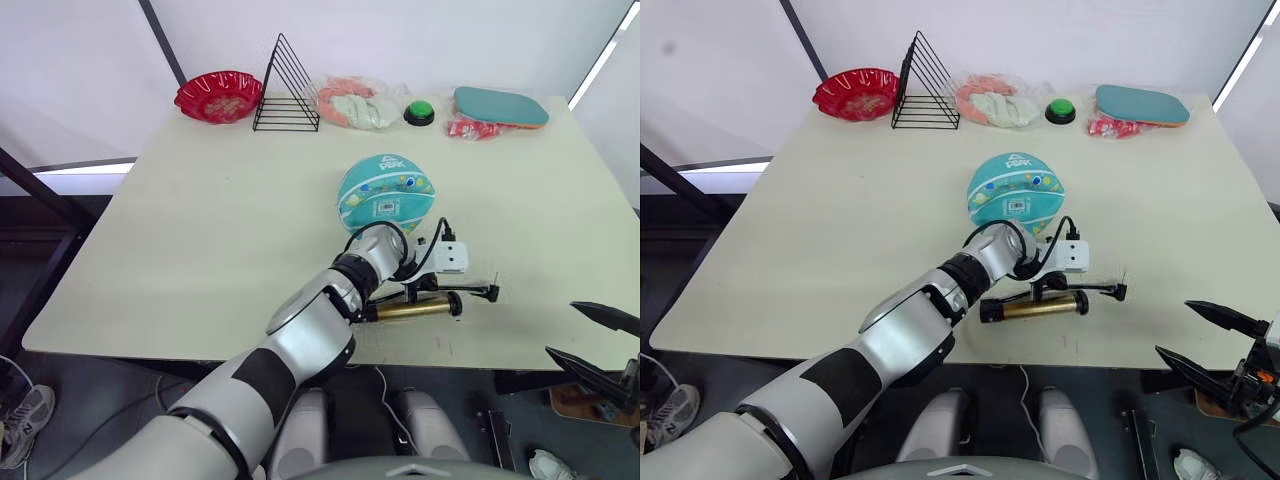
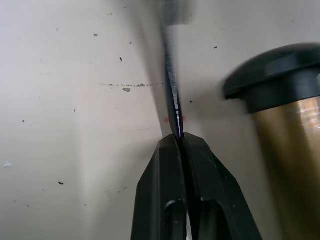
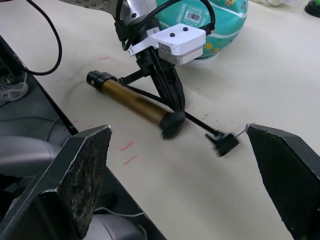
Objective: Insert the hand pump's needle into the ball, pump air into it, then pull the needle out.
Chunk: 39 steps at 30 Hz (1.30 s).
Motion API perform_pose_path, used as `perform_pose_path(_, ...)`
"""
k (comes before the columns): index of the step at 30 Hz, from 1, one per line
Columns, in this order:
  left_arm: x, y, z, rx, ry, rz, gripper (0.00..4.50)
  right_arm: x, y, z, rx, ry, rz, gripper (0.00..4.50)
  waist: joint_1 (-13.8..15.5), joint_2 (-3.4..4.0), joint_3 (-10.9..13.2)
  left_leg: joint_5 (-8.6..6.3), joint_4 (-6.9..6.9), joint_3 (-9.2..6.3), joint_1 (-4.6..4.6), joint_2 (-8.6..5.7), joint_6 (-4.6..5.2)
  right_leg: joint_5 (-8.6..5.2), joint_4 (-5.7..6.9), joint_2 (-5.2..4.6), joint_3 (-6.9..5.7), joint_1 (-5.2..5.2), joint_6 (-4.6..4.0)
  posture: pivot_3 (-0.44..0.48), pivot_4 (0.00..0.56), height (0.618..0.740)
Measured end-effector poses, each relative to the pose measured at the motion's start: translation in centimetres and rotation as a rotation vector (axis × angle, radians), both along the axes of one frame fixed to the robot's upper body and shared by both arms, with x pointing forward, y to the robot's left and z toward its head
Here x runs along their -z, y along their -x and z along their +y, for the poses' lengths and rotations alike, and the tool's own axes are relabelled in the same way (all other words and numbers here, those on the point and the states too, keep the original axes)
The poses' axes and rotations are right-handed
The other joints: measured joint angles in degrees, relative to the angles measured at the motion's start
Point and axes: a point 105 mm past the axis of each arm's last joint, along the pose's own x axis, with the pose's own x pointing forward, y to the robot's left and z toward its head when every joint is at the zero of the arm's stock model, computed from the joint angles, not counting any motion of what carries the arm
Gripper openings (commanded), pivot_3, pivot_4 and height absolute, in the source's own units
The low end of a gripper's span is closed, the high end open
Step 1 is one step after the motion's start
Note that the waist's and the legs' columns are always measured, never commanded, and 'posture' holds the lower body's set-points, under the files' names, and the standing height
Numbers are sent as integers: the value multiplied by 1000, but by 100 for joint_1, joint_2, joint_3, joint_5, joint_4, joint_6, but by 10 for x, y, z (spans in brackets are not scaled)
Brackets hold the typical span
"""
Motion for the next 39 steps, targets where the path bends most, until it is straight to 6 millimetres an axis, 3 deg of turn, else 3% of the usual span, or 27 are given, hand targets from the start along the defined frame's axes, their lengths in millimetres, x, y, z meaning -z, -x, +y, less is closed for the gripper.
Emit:
perform_pose_path(8,-13,12,6,4,123,159,16,-1,-8,9,27,-13,-1,4500,-4,6,-2,0,-4,-2,-3,1,0,8,6,0,0,-3,12,0,150,740)
perform_pose_path(13,-41,11,43,-76,258,207,16,3,-22,18,79,-18,-17,4500,-51,14,-5,1,-5,-1,5,10,0,9,21,4,1,-5,13,0,150,740)
perform_pose_path(17,-55,16,73,-147,341,198,16,0,-43,23,226,31,-27,4500,-3,19,-7,1,4,5,3,10,0,10,21,-2,5,-4,13,0,150,740)
perform_pose_path(21,-57,19,83,-192,403,190,16,-5,-52,33,237,-75,46,4500,19,16,-6,2,12,2,0,10,0,19,20,-5,3,-1,1,0,150,740)
perform_pose_path(25,-59,27,96,-247,529,155,16,-10,-59,59,178,-311,137,4500,26,16,-6,1,12,-7,-2,10,1,22,20,-4,-5,0,-3,0,150,740)
perform_pose_path(33,-56,33,108,-287,616,73,16,-17,-76,84,162,-423,215,4500,12,16,-6,2,28,1,1,13,2,20,24,-1,0,2,5,0,150,740)
perform_pose_path(39,-49,36,111,-299,631,39,16,-34,-93,97,75,-445,285,4500,8,15,-6,0,46,0,-4,14,4,26,22,1,-1,10,11,0,150,740)
